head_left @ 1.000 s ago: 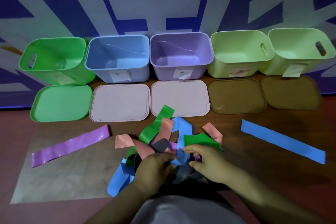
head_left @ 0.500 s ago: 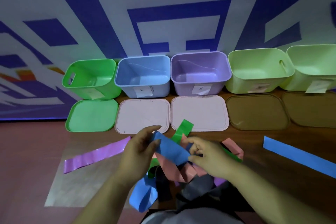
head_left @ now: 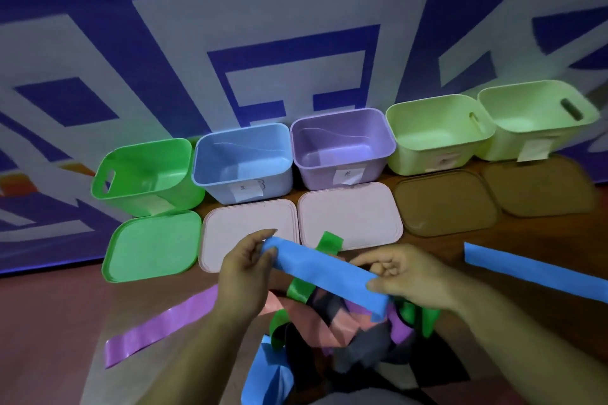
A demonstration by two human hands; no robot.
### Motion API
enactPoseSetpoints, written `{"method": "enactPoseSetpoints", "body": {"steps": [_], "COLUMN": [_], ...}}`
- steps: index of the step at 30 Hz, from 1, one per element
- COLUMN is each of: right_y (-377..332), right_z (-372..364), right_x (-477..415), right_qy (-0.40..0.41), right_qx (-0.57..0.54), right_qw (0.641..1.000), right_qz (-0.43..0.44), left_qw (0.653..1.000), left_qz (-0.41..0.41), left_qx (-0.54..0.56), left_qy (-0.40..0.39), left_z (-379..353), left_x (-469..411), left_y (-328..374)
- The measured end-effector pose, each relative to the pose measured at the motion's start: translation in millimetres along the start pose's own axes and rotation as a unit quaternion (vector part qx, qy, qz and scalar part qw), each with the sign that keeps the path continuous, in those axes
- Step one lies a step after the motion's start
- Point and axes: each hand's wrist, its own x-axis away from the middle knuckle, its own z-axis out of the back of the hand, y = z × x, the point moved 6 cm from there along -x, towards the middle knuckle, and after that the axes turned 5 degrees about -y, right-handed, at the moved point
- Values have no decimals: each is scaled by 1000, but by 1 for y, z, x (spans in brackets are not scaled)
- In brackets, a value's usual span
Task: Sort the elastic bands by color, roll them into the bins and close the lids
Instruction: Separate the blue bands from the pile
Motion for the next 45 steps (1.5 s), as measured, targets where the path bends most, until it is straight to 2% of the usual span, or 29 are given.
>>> {"method": "enactPoseSetpoints", "body": {"steps": [4,9,13,16,21,28,33,36,43,45], "right_y": [22,53,84,103,138,178,199,204,202,193], "right_z": [36,84,123,154,206,266,288,291,268,256], "right_x": [45,105,155,192,237,266,258,250,220,207], "right_qy": [48,117,176,224,291,282,258,289,349,360], "right_qx": [8,43,43,36,87,177,209,223,260,257], "right_qw": [999,991,981,970,945,924,913,901,879,878], "right_qz": [-22,-45,-72,-88,-119,-189,-236,-233,-193,-183], "left_qw": [997,989,977,970,958,942,926,904,897,904], "left_qz": [25,26,79,81,71,77,59,37,-29,-19], "left_qx": [20,-35,18,-32,-91,-119,-188,-254,-312,-304], "left_qy": [-63,-140,-199,-225,-263,-305,-322,-343,-312,-299], "left_z": [-56,-137,-209,-265,-346,-423,-451,-449,-380,-353], "left_x": [-8,-18,-20,-18,-16,-15,-24,-31,-35,-30], "left_y": [-2,-3,-7,-8,-8,-10,-20,-29,-42,-42]}}
